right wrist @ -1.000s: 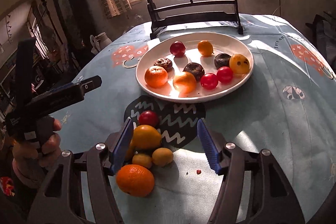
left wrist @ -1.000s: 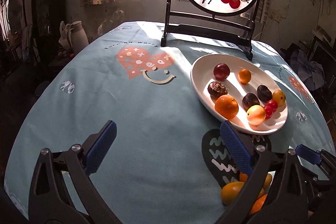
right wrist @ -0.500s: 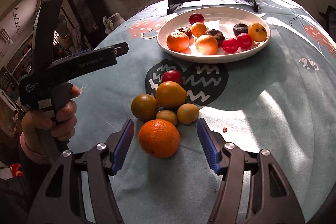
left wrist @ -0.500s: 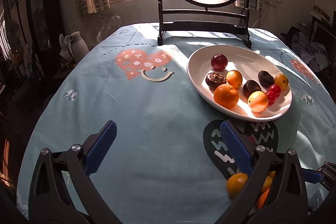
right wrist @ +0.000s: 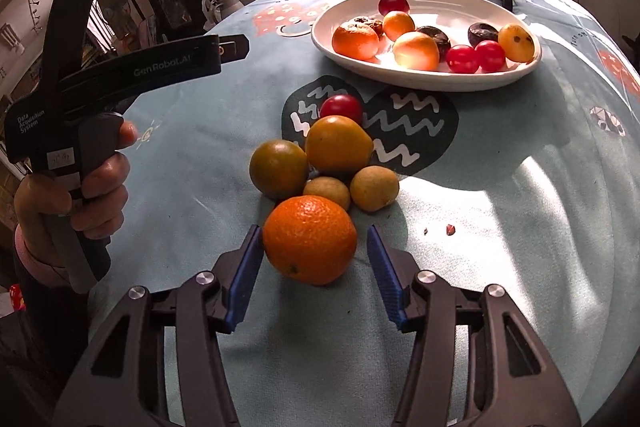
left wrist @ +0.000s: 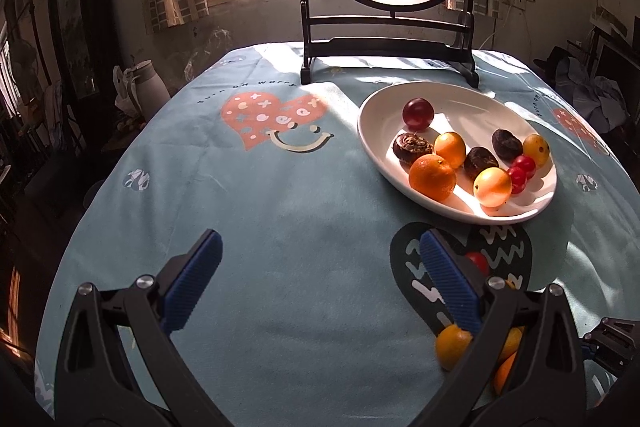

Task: Organize fruits
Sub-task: 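Move the right tool to the large orange and grasp it, then lift the orange with the right tool while the left grasps a brownish-green round fruit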

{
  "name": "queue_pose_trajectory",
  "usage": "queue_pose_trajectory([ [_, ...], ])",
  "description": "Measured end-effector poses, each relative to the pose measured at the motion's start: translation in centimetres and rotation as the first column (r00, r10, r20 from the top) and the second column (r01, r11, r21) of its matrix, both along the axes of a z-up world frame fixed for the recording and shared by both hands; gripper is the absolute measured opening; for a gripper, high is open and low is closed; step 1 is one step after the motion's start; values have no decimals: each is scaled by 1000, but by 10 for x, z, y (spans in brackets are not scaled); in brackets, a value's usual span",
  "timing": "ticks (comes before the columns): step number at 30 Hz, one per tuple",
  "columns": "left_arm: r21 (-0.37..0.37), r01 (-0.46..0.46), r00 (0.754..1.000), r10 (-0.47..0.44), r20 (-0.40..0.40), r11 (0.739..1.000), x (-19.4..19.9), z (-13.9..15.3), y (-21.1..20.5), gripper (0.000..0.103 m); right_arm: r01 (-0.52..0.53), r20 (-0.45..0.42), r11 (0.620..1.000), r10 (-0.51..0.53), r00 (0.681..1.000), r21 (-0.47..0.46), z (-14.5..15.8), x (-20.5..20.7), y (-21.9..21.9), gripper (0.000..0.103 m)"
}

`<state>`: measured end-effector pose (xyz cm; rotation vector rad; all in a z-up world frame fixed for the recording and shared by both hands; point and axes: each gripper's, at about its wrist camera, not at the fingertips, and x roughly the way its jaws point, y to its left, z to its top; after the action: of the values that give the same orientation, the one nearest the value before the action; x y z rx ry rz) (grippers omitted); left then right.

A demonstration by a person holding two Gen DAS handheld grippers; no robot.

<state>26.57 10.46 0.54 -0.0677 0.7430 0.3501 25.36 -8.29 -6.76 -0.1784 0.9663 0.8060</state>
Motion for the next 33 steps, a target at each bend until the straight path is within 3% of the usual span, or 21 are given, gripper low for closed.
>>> queue_pose_trajectory([
  [11, -16, -17, 1000, 16, -16, 1000, -2, -5, 6, 101, -32, 38, 999, 33, 999, -17, 2, -5, 2, 45],
  [15, -49, 18, 999, -19, -29, 999, -6, -8, 8, 101, -27, -31, 993, 31, 999, 113, 16, 6, -15, 45],
  [18, -80, 118, 992, -121, -35, 990, -10, -11, 0, 101, 56, 1, 981, -58, 998, 184, 31, 17, -37, 45],
  [20, -124, 211, 975, -217, -39, 970, -13, -15, -6, 101, 113, 18, 975, -119, 993, 193, 35, 23, -47, 45],
  [24, -218, 390, 913, -407, -37, 894, -20, -24, -24, 96, 146, -25, 967, -144, 989, 210, 33, 32, -54, 45],
  [28, -186, 482, 866, -498, -45, 856, -26, -27, -47, 88, 131, -23, 973, -129, 991, 191, 30, 30, -49, 45],
  [30, -181, 522, 841, -538, -53, 834, -28, -29, -55, 71, 132, -23, 974, -130, 991, 185, 28, 28, -49, 45],
  [33, -182, 543, 824, -562, -74, 820, -27, -34, -61, 57, 138, -22, 974, -136, 990, 181, 28, 29, -49, 45],
])
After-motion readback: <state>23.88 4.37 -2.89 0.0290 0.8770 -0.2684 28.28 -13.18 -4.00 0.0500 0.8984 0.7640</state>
